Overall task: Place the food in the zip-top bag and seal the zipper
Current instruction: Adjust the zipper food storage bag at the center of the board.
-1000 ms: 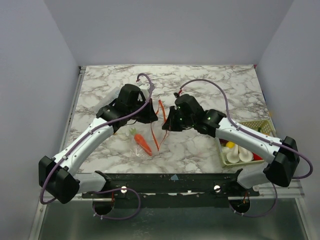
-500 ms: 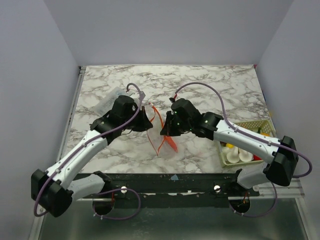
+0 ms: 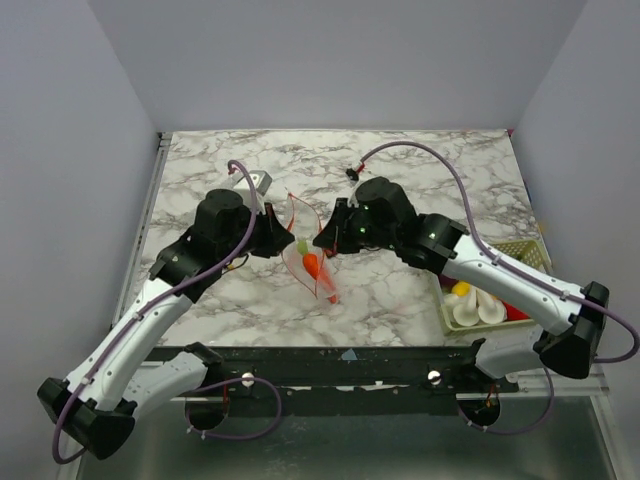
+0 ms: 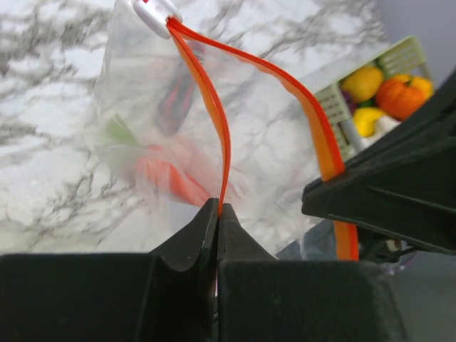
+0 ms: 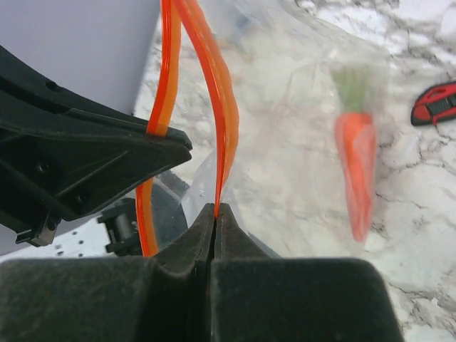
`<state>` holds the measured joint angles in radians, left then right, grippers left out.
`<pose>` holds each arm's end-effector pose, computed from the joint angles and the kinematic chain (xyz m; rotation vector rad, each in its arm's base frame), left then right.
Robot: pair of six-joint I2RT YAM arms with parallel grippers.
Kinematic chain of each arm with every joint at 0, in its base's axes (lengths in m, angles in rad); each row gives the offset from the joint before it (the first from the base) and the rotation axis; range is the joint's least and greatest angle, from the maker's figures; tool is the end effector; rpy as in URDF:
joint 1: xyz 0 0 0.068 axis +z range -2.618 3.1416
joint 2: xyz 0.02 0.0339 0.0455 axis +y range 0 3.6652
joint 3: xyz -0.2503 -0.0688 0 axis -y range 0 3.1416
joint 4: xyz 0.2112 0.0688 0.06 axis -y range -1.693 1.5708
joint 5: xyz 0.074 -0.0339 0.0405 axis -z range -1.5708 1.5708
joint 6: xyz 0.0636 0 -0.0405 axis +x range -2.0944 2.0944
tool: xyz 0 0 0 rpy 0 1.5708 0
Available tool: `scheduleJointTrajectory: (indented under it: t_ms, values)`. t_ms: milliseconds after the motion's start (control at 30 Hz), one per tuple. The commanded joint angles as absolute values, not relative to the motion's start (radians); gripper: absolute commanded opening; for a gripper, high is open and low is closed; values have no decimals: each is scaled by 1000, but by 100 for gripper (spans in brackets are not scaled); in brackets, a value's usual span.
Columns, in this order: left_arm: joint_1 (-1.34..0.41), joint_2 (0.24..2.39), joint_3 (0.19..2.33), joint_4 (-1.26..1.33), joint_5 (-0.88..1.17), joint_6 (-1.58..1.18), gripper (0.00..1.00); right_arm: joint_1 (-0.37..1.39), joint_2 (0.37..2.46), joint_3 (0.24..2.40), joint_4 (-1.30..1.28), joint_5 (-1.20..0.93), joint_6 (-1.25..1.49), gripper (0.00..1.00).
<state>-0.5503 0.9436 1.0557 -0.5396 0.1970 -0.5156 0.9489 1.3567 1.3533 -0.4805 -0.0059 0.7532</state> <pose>0.1643 -0.1154 0.3429 0.1696 2.0935 -0.8635 0.1745 0.2441 0.3534 -0.2217 2.2179 1.0169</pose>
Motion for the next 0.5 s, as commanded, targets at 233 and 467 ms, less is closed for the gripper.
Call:
scheduleJointTrajectory:
  t_ms: [233, 467]
  values:
    - [-525, 940, 1120, -637, 49, -420, 0, 950, 1455, 1448, -499, -74, 724, 0]
    - [-523, 1004, 1199, -707, -37, -348, 0, 950, 1470, 1407, -533, -11, 727, 3]
